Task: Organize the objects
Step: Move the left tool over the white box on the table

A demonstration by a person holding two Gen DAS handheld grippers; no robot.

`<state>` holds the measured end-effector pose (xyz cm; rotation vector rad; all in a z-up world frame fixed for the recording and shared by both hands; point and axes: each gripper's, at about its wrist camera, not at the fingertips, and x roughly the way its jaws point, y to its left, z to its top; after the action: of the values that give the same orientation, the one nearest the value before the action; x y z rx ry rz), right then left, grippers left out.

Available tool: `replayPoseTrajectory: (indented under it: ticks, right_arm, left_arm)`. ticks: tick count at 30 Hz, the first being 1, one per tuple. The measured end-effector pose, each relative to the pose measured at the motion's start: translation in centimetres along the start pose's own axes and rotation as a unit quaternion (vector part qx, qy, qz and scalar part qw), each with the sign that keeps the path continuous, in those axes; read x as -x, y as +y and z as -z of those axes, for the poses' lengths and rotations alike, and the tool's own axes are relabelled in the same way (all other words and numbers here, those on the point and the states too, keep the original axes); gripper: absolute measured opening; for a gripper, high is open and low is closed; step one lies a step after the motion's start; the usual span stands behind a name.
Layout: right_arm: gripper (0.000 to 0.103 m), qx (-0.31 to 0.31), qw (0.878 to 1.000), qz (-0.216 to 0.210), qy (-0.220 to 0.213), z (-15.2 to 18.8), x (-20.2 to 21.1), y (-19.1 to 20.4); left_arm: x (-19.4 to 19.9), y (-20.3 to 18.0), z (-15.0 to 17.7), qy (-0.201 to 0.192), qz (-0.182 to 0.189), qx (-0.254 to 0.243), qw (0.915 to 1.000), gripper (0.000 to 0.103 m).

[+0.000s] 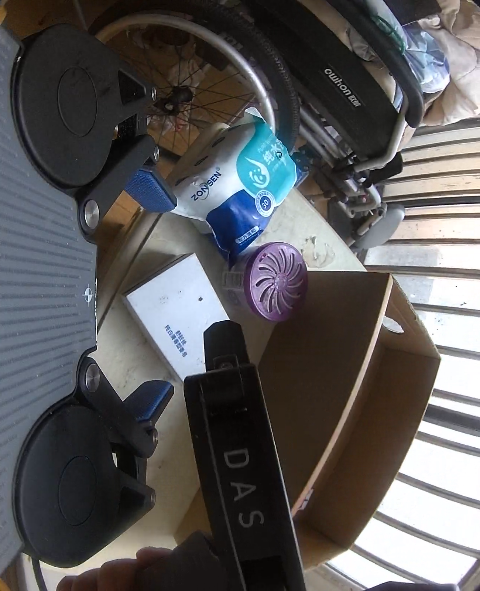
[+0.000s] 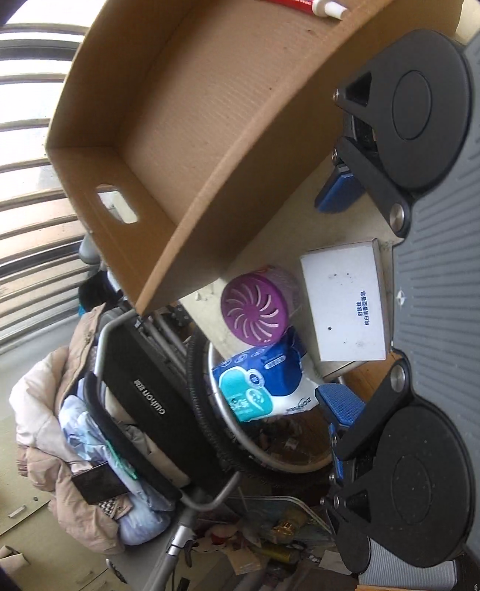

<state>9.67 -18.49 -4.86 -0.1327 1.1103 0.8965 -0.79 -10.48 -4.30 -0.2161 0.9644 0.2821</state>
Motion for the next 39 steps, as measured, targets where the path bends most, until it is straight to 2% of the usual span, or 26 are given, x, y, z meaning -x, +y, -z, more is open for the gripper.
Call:
replayPoseTrajectory:
  ticks: [4,7,11,16,18,21,26,39]
  right_arm:
    - [0.098,-0.013,1.0,0.005,0.013,-0.2,-1.4,-0.6]
    - [0.096,-0.03,0.999,0.006,0.022,-0.6,-2.1,-1.4]
    - [0.089,-0.056,0.998,0.001,0.035,-0.6,-3.0,-2.6]
    - [0.081,-0.08,0.995,-0.017,0.062,-0.4,-4.5,-3.7]
    - [0.074,-0.09,0.993,-0.025,0.075,-0.2,-5.2,-4.1]
    - [0.07,-0.112,0.989,-0.045,0.082,0.0,-5.7,-4.5]
    - [0.07,-0.118,0.988,-0.042,0.085,-0.2,-5.8,-4.3]
    - [0.069,-0.132,0.987,-0.028,0.093,0.6,-4.9,-4.9]
  left_arm:
    - [-1.5,0.1,0.7,-0.001,0.0,-0.004,1.0,0.094]
    - [-2.1,0.2,0.8,0.004,0.013,0.005,0.9999,0.085]
    - [-2.7,-0.3,0.8,0.002,0.026,0.005,0.9997,0.081]
    - [-3.5,-0.7,1.1,0.011,0.019,-0.002,0.9997,0.069]
    - [-3.6,-0.8,1.2,0.011,0.018,0.0,0.9998,0.069]
    - [-3.9,-1.1,1.5,0.009,0.012,-0.004,0.9999,0.069]
    - [-3.9,-1.4,1.8,0.001,0.004,-0.017,0.9998,0.068]
    - [-3.7,-1.5,1.9,0.004,0.021,-0.008,0.9997,0.068]
